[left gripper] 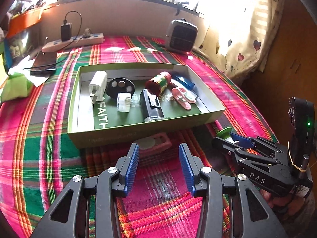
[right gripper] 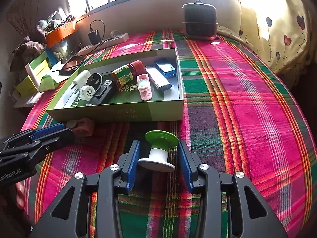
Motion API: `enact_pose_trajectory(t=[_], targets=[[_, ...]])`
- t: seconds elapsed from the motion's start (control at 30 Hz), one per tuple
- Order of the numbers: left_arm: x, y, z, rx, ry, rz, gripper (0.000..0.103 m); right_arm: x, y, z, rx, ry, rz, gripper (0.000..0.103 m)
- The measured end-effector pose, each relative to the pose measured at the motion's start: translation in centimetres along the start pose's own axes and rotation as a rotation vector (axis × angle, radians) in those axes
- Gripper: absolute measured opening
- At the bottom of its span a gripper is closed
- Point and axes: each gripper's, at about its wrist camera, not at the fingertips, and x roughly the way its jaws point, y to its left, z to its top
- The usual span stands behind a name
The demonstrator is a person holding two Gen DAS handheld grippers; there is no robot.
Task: Organize rigid objects
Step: 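Grasp the pink-and-white case with the left gripper while the right gripper holds the spool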
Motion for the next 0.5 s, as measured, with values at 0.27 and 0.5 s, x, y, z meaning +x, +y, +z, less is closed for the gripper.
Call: enact_pose_trajectory(t=[0.27, 0.5], targets=[[1.6, 0.6, 0.5, 0.011, 0.031, 0.031, 0.041, 0.0, 0.0, 0.0, -0.004, 0.001, 0.000, 0.040], [1.6, -1.0, -0.4, 0.031, 0.056, -0.058, 0.041, -0.1, -0.1, 0.0, 0.000, 0.000, 0.004, 0.040]])
